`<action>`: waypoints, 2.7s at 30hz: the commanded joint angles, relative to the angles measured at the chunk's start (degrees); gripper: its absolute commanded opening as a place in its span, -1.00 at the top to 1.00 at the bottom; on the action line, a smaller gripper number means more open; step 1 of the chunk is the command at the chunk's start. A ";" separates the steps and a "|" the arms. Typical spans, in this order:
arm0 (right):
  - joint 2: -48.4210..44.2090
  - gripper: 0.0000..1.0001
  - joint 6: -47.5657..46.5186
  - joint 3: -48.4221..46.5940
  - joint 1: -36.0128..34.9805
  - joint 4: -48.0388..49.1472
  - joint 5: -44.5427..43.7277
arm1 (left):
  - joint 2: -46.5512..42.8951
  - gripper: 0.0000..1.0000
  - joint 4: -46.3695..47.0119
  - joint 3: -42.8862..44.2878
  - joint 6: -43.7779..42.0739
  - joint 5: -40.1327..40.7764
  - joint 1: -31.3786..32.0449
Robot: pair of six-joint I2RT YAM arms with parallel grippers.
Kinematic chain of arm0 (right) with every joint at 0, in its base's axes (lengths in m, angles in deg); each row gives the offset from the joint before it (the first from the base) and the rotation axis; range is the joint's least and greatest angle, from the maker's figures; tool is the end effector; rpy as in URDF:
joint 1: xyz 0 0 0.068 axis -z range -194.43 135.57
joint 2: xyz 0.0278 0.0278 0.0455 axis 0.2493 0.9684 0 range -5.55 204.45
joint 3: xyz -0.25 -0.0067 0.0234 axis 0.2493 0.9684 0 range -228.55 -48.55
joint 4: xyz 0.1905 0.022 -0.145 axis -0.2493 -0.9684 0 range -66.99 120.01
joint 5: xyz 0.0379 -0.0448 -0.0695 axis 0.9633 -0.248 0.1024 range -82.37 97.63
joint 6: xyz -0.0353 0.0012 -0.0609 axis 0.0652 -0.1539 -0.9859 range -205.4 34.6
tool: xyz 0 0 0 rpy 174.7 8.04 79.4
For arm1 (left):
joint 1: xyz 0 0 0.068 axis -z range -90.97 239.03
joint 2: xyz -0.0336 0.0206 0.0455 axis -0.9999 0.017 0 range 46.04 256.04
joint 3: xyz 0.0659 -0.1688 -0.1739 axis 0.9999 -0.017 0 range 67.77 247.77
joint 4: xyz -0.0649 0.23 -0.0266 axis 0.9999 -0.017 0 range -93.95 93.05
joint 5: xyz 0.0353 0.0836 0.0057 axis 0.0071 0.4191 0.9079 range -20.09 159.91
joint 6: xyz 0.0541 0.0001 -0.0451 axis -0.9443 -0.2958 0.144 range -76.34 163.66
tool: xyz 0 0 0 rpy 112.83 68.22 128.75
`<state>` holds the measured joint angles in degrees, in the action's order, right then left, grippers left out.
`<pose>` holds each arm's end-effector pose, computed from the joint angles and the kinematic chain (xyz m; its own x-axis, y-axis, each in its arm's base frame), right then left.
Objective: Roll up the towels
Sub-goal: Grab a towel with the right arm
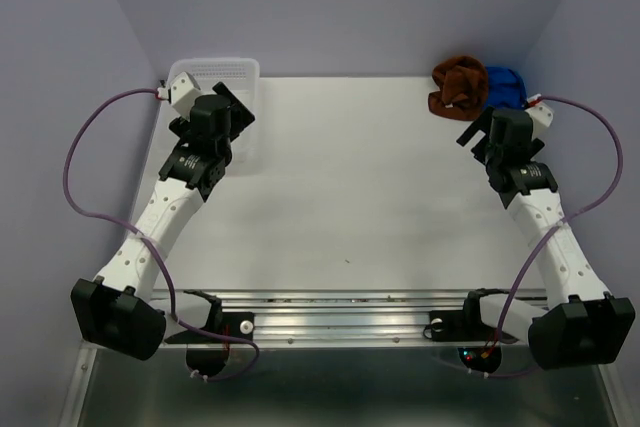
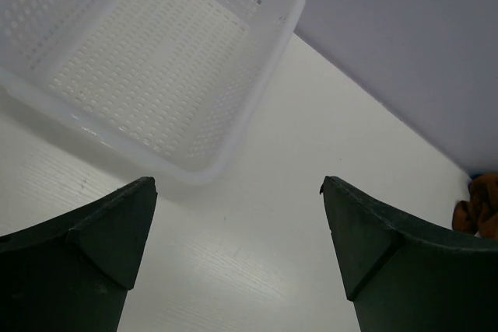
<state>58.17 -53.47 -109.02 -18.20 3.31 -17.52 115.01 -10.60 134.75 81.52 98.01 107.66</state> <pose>0.2489 -0.0082 0.3144 -0.2601 0.4626 -0.8475 0.5250 0.8044 0.2780 0.2721 -0.0629 0.3575 -0.1110 -0.5340 -0.8382 -0.2737 0.8272 -0.4908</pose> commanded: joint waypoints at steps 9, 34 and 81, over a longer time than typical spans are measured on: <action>7.98 -1.00 -9.95 -5.35 0.17 7.01 13.90 | 1.08 -0.98 1.17 -0.18 -0.51 -3.22 0.00; 76.01 -1.00 -21.02 -74.07 4.56 9.02 -1.93 | 1.52 -0.98 -1.29 0.08 -0.07 1.70 -0.35; 48.53 0.99 -24.27 -53.62 4.48 20.64 31.81 | -2.43 -0.98 2.58 -3.87 0.36 -1.11 -0.44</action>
<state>114.91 -79.70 -163.99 -12.96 24.56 2.59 115.47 -10.73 131.85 81.20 96.72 107.53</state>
